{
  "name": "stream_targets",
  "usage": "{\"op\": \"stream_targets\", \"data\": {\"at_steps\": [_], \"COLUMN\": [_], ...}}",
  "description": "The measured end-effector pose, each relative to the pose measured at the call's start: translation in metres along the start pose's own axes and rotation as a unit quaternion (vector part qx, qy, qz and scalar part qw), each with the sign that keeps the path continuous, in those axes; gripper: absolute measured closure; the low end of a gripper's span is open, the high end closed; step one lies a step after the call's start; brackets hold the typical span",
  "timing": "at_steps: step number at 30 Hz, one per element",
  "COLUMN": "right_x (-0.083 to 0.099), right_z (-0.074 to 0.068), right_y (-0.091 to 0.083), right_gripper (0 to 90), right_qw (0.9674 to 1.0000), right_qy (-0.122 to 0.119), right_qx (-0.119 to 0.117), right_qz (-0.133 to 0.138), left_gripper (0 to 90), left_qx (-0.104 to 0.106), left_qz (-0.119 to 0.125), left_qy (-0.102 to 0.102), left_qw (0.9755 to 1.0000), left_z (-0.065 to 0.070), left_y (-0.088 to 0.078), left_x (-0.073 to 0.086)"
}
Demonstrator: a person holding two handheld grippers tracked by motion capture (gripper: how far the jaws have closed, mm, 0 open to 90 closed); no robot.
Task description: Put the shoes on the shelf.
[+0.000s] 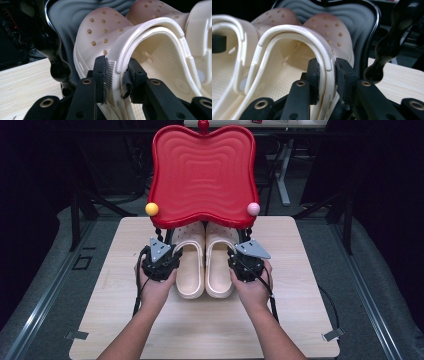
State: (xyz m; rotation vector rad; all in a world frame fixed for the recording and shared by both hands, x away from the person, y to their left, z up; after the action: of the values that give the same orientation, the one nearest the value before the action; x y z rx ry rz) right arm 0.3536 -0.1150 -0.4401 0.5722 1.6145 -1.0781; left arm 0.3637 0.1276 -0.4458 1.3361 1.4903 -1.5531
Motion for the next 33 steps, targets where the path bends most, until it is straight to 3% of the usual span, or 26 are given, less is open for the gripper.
{"op": "stream_targets", "data": {"at_steps": [1,8,12,22,33], "right_x": [0.002,0.004,0.004,0.007,0.006], "right_z": [0.001,0.0,0.0,0.001,-0.003], "right_y": [0.001,0.001,0.001,-0.003,-0.016], "right_gripper": [72.3,68.4,65.6,61.4,58.4], "right_qw": [1.0,0.9998,0.9996,0.9995,0.9993], "right_qy": [-0.002,0.005,0.006,0.005,-0.017], "right_qx": [-0.002,-0.02,-0.029,-0.03,-0.033], "right_qz": [-0.008,0.002,-0.002,-0.001,0.002], "left_gripper": [71.8,64.2,60.0,52.6,50.9], "left_qx": [0.003,0.013,0.011,0.023,0.029], "left_qz": [0.0,0.001,0.003,0.0,0.01], "left_qy": [-0.001,-0.013,-0.011,-0.013,-0.019], "left_qw": [1.0,0.9998,0.9999,0.9996,0.9994], "left_z": [0.0,0.0,0.002,0.002,0.001], "left_y": [0.0,0.001,0.002,0.002,-0.01], "left_x": [0.0,0.001,0.003,0.005,0.006]}}
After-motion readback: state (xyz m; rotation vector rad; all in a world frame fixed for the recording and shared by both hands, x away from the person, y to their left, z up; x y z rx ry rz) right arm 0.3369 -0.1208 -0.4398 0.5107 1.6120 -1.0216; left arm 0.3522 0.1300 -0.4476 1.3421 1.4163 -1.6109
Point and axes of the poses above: each handheld gripper's, and its own axes: y roughly forward along the jaws, x roughly out of its underside, z roughly to its right, the point moved 1 cm from there along y, roughly forward along the jaws, and after that the axes turned 12 degrees about -x, right-handed, at the moved point
